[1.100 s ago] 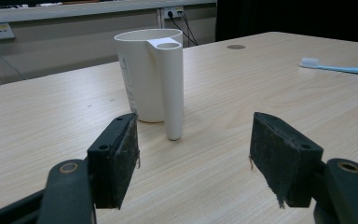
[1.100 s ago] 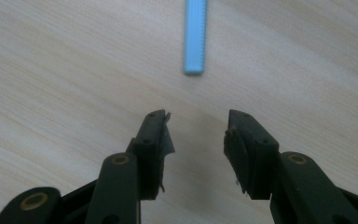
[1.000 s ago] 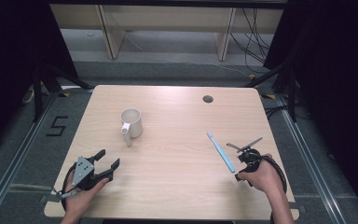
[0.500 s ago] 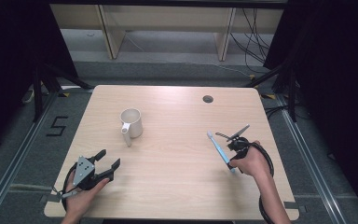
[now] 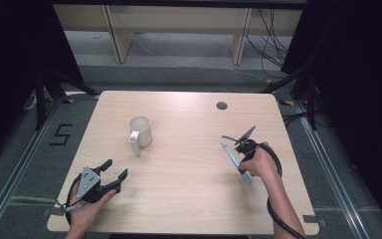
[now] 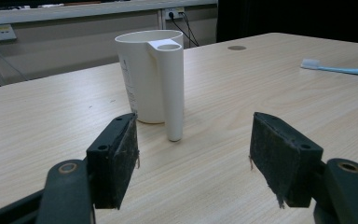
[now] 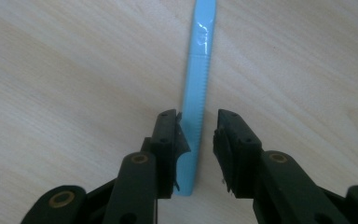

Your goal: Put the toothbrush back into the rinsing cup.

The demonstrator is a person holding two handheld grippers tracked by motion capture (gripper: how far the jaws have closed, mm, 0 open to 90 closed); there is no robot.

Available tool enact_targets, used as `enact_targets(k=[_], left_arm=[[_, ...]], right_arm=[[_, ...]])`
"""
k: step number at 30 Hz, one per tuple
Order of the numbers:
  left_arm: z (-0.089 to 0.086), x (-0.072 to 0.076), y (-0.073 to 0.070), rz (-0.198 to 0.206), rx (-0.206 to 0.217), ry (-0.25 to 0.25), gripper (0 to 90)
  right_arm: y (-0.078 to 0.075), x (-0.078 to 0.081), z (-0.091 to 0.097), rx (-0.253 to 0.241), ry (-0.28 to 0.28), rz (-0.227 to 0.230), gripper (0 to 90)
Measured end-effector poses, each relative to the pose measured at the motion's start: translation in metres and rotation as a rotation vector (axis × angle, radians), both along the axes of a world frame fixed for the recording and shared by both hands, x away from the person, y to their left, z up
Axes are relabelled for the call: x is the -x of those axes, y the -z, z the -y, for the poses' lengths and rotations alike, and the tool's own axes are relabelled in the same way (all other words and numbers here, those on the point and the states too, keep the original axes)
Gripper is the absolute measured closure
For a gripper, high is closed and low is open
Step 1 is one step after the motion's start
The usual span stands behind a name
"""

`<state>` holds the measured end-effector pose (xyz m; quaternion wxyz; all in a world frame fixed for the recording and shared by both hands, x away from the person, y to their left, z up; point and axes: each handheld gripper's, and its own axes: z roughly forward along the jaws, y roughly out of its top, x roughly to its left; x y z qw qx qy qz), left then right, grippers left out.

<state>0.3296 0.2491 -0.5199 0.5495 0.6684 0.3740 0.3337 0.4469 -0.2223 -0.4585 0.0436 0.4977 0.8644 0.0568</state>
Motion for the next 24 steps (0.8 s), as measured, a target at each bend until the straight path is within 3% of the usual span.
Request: enact_targets(k=[5, 9, 10, 11, 16, 17, 18, 20, 21, 23, 24], left_arm=[[0.000, 0.001, -0.001, -0.008, -0.006, -0.007, 31.9], [-0.001, 0.001, -0.001, -0.011, -0.007, -0.007, 31.9], [-0.001, 0.001, -0.001, -0.012, -0.008, -0.007, 31.8], [-0.001, 0.001, -0.001, -0.013, -0.009, -0.007, 31.8], [0.000, 0.001, -0.001, -0.012, -0.008, -0.005, 31.8], [0.000, 0.001, -0.001, -0.012, -0.008, -0.006, 31.8], [0.000, 0.001, -0.001, -0.012, -0.009, -0.005, 31.8], [0.000, 0.000, 0.000, 0.000, 0.001, 0.000, 31.9], [-0.001, 0.001, -0.001, -0.013, -0.009, -0.006, 31.9], [-0.001, 0.001, -0.001, -0.012, -0.007, -0.006, 31.8], [-0.001, 0.001, -0.001, -0.012, -0.008, -0.006, 31.8]], right_arm=[[0.001, -0.007, -0.005, 0.000, 0.008, -0.021, 69.7], [0.005, -0.011, -0.009, 0.035, 0.019, -0.032, 70.2], [0.007, -0.014, -0.006, 0.038, -0.051, -0.006, 70.4], [0.007, -0.015, -0.007, 0.039, -0.059, -0.020, 70.7], [0.011, -0.018, -0.007, 0.054, -0.072, -0.016, 71.7], [0.011, -0.017, -0.010, 0.062, -0.029, -0.034, 71.9], [0.012, -0.019, -0.008, 0.065, -0.072, -0.034, 72.0], [0.013, -0.018, -0.010, 0.060, -0.035, -0.036, 72.5], [0.014, -0.021, -0.009, 0.052, -0.059, -0.049, 72.8], [0.015, -0.022, -0.009, 0.054, -0.067, -0.030, 73.7], [0.014, -0.018, -0.014, 0.054, 0.031, -0.071, 74.2]])
